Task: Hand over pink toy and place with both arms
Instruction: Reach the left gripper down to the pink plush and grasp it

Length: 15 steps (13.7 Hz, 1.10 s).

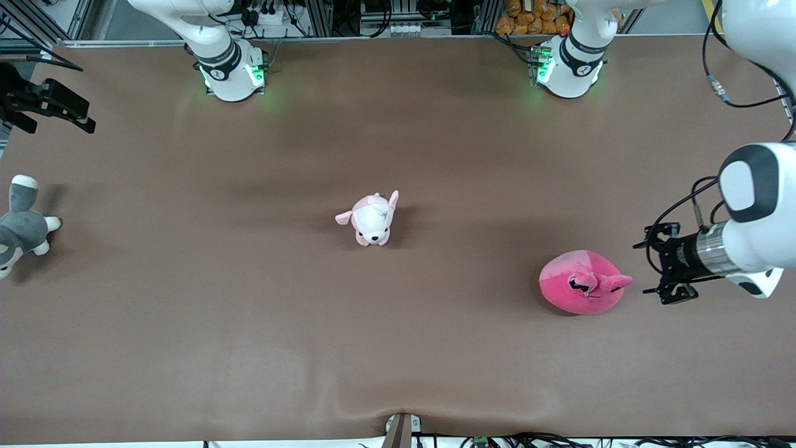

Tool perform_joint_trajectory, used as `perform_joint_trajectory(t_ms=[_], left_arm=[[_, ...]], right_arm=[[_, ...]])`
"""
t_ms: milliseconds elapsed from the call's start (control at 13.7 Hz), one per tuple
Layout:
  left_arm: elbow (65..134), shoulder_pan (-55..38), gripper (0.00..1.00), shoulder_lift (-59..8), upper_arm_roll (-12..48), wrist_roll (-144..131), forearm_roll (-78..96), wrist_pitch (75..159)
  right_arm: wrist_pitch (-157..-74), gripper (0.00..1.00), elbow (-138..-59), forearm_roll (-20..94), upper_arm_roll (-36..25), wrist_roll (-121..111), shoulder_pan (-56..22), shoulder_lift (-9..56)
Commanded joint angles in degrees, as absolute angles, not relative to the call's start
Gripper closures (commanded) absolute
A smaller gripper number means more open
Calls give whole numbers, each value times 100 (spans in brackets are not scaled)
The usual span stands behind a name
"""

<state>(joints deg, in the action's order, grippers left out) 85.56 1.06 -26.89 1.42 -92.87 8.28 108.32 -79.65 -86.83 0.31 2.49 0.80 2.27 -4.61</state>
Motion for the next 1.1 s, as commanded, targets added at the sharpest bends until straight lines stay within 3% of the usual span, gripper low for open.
perform_joint_trajectory(t_ms=[0,219,584,731,950,1023], left_arm=[[8376,79,0,-3040,123,-9588,888,11213],[8376,53,1,-3269,132,-9773,888,11610],[8393,53,16,-3226,176,-9765,914,11610],[8402,18,37,-3217,193,-9773,932,11575],[8429,35,58,-3217,193,-9712,940,11540],[8429,44,71,-3208,193,-9695,940,11523]], right_arm=[[-7928,0,-8657,123,299,105,325,-466],[-7928,0,-8657,123,299,105,325,-457],[-7928,0,-8657,123,299,105,334,-457],[-7937,0,-8648,114,290,105,369,-422],[-7945,0,-8640,114,290,105,387,-413],[-7945,0,-8640,114,290,105,378,-413]])
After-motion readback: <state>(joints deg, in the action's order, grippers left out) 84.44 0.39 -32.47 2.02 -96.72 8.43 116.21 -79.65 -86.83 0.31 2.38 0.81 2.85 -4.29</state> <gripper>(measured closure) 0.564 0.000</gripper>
